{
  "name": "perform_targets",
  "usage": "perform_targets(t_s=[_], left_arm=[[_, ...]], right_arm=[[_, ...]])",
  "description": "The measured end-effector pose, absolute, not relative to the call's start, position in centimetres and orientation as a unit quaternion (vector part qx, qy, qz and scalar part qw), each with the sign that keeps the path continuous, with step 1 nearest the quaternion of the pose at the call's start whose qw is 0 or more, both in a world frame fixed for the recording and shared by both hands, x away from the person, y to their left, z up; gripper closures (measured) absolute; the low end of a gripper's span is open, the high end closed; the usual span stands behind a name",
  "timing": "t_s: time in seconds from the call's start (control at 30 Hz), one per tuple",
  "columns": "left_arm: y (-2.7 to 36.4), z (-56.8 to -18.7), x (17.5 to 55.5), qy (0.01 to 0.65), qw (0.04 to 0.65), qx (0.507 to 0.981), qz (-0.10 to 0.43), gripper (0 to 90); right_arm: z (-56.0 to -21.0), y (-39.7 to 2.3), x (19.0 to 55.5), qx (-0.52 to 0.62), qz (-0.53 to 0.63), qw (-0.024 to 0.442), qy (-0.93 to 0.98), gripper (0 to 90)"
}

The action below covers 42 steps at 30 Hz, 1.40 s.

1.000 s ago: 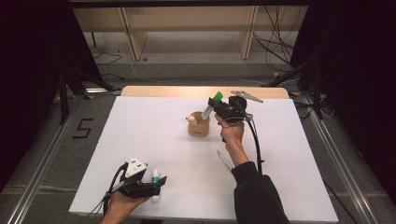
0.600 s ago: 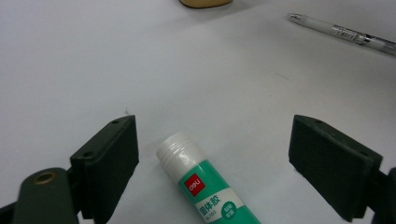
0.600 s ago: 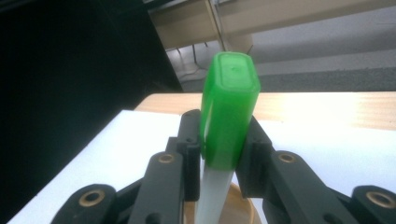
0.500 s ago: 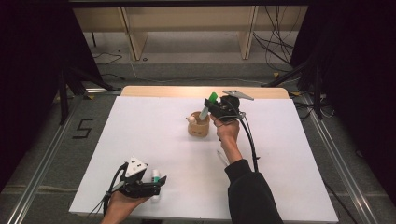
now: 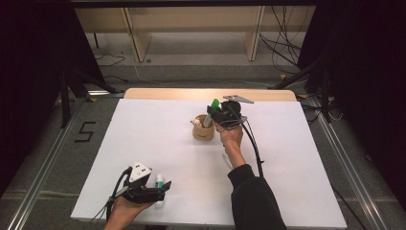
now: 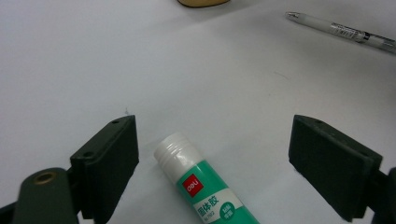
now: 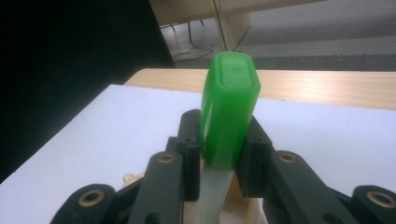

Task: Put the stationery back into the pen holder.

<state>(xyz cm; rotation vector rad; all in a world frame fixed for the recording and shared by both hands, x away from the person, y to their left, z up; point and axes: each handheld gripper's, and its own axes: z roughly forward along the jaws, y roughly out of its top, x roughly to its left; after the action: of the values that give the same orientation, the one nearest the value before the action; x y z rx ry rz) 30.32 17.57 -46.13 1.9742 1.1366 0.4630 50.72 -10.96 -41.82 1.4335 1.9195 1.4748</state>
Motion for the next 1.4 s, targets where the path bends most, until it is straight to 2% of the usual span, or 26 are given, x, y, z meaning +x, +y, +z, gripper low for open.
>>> perform_targets(t_s=[0.2,0.3,0.57,0.7,0.77,0.97,1.03,1.27,1.4], left_arm=[[17.5,-46.2,30.3,0.447,0.397,0.78,0.183,15.7],[17.5,-46.2,30.3,0.448,0.396,0.78,0.184,15.6],[17.6,-46.1,30.3,0.448,0.395,0.78,0.186,15.7],[17.7,-46.1,30.4,0.445,0.393,0.782,0.188,15.6],[17.9,-45.9,30.5,0.441,0.393,0.784,0.19,15.7],[18.6,-45.9,30.9,0.443,0.403,0.779,0.188,15.6],[18.6,-45.9,30.9,0.439,0.407,0.779,0.188,15.6],[18.9,-46.0,31.0,0.432,0.416,0.778,0.187,15.7],[18.9,-46.1,31.1,0.429,0.42,0.777,0.188,15.7]], right_arm=[[-42.3,-10.5,51.0,0.5,0.509,0.161,0.681,74.2],[-42.5,-10.5,51.3,0.511,0.519,0.144,0.67,57.9],[-40.9,-11.8,50.5,0.491,0.533,0.179,0.666,40.5],[-39.8,-12.9,49.7,0.479,0.52,0.205,0.677,35.9],[-39.4,-13.7,49.2,0.48,0.515,0.198,0.682,31.4],[-40.0,-15.3,46.9,0.467,0.485,0.194,0.714,27.4],[-40.2,-15.5,46.1,0.462,0.456,0.185,0.738,23.3],[-40.6,-15.3,43.3,0.426,0.411,0.161,0.79,24.1],[-40.8,-14.7,41.2,0.401,0.374,0.175,0.818,24.7]])
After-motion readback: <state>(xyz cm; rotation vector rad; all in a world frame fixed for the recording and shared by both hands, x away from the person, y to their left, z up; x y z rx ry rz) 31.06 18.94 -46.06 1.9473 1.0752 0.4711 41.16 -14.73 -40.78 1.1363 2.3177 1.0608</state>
